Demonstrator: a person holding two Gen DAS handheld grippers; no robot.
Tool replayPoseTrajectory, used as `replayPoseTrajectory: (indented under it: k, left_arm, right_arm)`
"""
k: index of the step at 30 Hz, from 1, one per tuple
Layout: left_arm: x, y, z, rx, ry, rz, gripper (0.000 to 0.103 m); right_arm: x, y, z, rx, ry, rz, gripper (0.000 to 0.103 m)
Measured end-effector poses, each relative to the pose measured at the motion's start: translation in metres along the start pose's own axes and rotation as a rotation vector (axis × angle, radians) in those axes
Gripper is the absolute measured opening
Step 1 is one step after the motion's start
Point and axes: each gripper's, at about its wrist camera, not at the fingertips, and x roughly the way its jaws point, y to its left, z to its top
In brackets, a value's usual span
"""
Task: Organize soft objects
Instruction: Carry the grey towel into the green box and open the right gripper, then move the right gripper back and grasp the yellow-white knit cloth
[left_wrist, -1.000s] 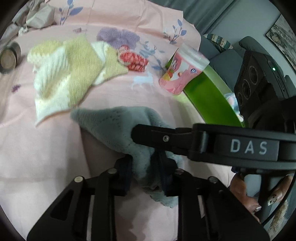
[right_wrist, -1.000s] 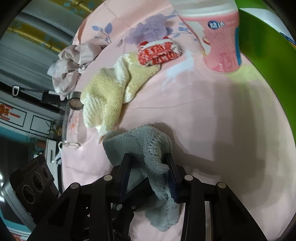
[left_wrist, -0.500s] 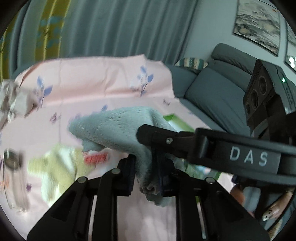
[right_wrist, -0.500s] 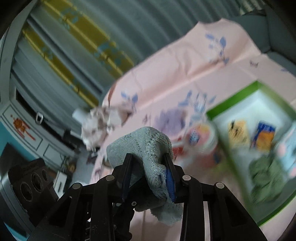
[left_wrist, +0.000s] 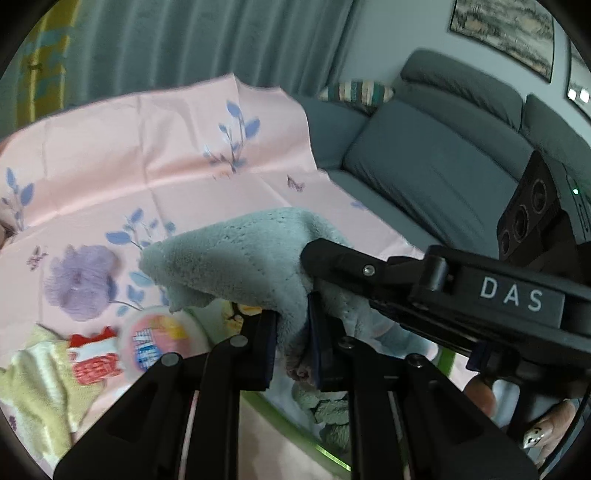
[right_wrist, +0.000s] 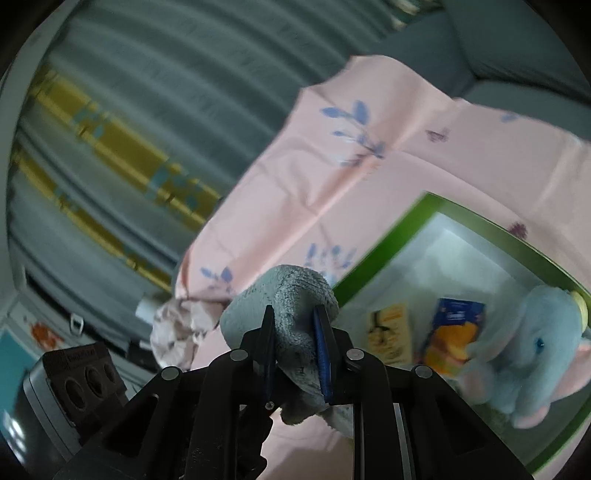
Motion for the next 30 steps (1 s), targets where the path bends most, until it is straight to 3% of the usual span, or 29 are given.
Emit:
replayPoseTrajectory:
  k: [8,11,14,15,17,18,21,23,25,30]
  left_arm:
    - [0.048,-0.005,-0.004,-0.026,0.116,0.003,0.017]
    - [0.048,-0.009,-0.009,-0.029,0.128,-0.01,0.02]
    - [0.042,-0.011,-0.009,-0.033,0.116,-0.026,0.023]
    - [0.037,-0.01,-0.009,-0.039,0.109,-0.025,0.025]
    - [0.028,-0.008,-0.009,-0.054,0.09,-0.022,0.046]
    - [0.022,-0.007,-0.009,-0.057,0.077,-0.02,0.051]
    - [0.003,-0.005,-0.009,-0.051,0.035,-0.006,0.069]
    - [-0.01,-0.003,-0.011,-0.045,0.019,0.006,0.078]
    - [-0.024,0.003,-0.014,-0.057,0.002,0.028,0.086]
    - [-0.063,0.024,-0.032,-0.097,-0.037,0.088,0.094]
  right_arm:
    - [0.015,-0.043,0.006,0.095,0.009,-0.142,0.022]
    - [0.013,-0.051,0.006,0.112,0.0,-0.222,0.022]
    - [0.005,-0.056,0.005,0.136,-0.012,-0.234,0.022]
    - [0.002,-0.056,0.004,0.136,-0.02,-0.237,0.022]
    - [-0.004,-0.053,0.004,0.121,-0.036,-0.25,0.022]
    - [-0.009,-0.05,0.003,0.11,-0.047,-0.266,0.023]
    - [-0.019,-0.041,0.001,0.086,-0.075,-0.278,0.047]
    - [-0.025,-0.033,0.0,0.074,-0.103,-0.265,0.073]
    - [-0.033,-0.023,-0.003,0.055,-0.134,-0.248,0.082]
    - [-0.04,0.01,-0.011,-0.039,-0.15,-0.217,0.087]
